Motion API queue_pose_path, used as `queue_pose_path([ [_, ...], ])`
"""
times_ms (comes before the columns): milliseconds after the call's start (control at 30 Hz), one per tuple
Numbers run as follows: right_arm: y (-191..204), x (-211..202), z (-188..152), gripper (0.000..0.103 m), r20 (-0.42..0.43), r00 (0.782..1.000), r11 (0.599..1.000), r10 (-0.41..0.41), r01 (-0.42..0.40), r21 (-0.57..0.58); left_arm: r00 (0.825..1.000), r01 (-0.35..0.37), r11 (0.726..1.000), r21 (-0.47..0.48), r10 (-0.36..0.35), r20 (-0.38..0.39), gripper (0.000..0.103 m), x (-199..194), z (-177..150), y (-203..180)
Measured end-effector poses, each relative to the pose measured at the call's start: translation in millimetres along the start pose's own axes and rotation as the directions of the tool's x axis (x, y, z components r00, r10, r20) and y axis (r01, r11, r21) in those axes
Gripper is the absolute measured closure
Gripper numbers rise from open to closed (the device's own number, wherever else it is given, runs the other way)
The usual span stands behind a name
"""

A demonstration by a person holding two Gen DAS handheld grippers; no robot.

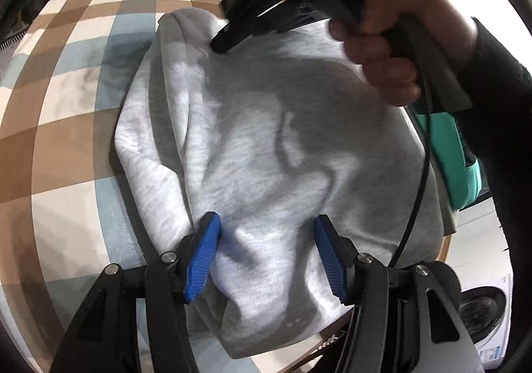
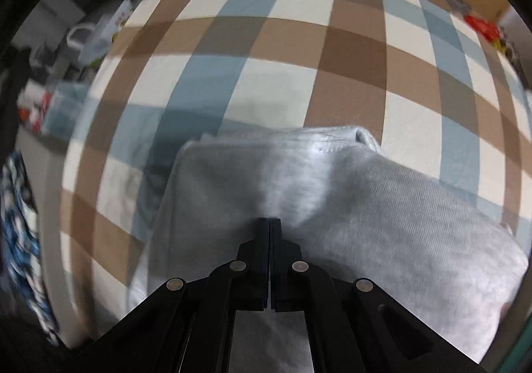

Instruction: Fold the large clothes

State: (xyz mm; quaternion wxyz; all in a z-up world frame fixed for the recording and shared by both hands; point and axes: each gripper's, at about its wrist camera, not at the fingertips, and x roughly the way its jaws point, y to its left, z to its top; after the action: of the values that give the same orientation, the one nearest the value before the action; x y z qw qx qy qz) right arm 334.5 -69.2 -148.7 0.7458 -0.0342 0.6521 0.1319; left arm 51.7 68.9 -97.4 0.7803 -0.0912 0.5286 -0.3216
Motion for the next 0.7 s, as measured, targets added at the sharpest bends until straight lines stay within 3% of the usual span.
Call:
queue_pose_path([
  [67,-1.6,-16.1,-3.7,0.103,0.005,1.0,0.999,0.004,-0.004,-0.034,1.0,-0.009,1.0,0.012,0.009,-0.008,0.051,1.3,2.2,1.2],
  [167,-9.2,-69.7,-24.6,0.098,0.102,0.994,0.994,-0.033,0.043,-0.098,0.999,-0.038,0.999,0.018,0.038,-0.017,0.05,6.0,11.7,-0.9],
  [267,-25.9,-97.6,-51.8,0.098,0.068,0.997,0.992,-0.042,0.05,-0.115,0.999,-0.026,1.0,-0.008,0.026,-0.022,0.049,8.2,18.2,-0.6],
  [367,-36.1,-81.2,-71.9,0.099,-0.014,0.992,0.98,-0.129,0.125,-0.157,1.0,-0.02,1.0,-0.015,0.019,-0.019,0.049,10.1,15.5,-4.1],
  [433,-40.9,-62.1,-76.6,0.101,-0.004,0.99,0.978,-0.14,0.138,-0.158,1.0,-0.024,1.0,-0.018,0.024,-0.013,0.049,17.7,12.7,-12.1],
  [500,-48.7,-46.4,-77.5,0.103,0.016,0.992,0.985,-0.127,0.128,-0.114,1.0,-0.026,0.999,-0.021,0.026,-0.01,0.049,15.5,9.8,-9.8],
  [633,-40.4,-56.6,-81.9,0.103,0.084,0.987,0.983,-0.14,0.148,-0.109,1.0,-0.02,0.999,-0.027,0.02,-0.005,0.049,11.2,4.5,-7.3],
  [700,-35.2,-84.7,-91.8,0.099,0.092,0.994,0.99,-0.056,0.067,-0.125,1.0,-0.026,0.999,-0.019,0.026,-0.006,0.049,9.4,1.1,-6.0],
])
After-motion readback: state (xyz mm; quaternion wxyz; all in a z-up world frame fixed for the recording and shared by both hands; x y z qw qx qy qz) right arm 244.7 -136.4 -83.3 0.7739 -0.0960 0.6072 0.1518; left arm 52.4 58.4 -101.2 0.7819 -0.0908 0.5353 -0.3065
